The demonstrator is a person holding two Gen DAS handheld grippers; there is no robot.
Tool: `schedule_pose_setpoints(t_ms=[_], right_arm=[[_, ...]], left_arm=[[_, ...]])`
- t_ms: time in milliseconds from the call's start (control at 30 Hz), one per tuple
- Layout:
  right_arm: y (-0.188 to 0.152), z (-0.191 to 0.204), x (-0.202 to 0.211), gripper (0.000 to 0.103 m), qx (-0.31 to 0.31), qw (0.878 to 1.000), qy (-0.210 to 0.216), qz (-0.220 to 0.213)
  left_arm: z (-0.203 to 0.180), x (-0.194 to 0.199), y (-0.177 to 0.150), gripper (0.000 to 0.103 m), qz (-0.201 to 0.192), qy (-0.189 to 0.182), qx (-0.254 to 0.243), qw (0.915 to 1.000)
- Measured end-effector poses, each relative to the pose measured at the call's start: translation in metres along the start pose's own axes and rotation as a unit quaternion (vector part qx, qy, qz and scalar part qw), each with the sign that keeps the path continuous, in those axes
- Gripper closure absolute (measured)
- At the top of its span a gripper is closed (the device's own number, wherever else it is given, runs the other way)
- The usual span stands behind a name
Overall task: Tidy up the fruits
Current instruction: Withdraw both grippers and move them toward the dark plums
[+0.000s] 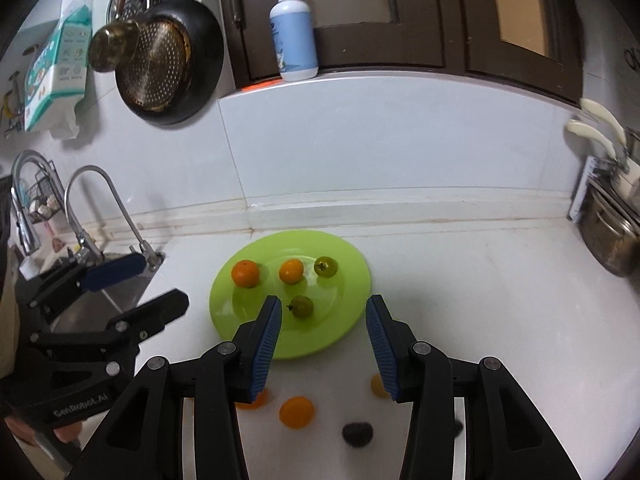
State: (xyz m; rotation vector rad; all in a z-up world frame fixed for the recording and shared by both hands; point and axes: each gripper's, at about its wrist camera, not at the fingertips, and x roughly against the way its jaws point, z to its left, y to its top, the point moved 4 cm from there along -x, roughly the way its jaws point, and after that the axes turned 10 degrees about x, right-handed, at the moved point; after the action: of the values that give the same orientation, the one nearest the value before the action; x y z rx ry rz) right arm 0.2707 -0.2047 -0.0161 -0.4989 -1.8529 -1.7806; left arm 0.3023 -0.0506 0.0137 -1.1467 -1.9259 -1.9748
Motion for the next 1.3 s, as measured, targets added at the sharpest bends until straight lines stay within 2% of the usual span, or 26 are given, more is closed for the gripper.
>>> schedule_pose_setpoints(t_ms=[167, 567, 800, 1067, 1300], right_arm=[[-0.014, -0.003, 0.019, 0.058, -0.008, 1.0, -0.019, -0.006], [-0.048, -0.023, 0.041, 0.058, 0.0, 0.999, -0.041, 0.005], [-0.065, -0.044, 0.046, 0.058, 0.022, 0.999, -0.036, 0.012], [-0.087, -0.063, 0.04, 0.058, 0.041, 0.998, -0.014, 0.034], [-0.102, -0.079, 0.029, 0.058, 0.045, 0.997, 0.005, 0.055]], left_arm=[[-0.014, 0.004, -0.016, 0.039, 0.007, -0.02, -0.002, 0.9998], [-0.047, 0.007, -0.038, 0.039, 0.009, -0.024, 0.021, 0.9995], [-0.071, -0.002, -0.055, 0.039, 0.015, -0.004, 0.021, 0.9997], [-0.098, -0.014, -0.066, 0.039, 0.009, -0.003, 0.003, 0.9999], [-0.116, -0.034, -0.08, 0.039, 0.034, -0.007, -0.003, 0.9994]])
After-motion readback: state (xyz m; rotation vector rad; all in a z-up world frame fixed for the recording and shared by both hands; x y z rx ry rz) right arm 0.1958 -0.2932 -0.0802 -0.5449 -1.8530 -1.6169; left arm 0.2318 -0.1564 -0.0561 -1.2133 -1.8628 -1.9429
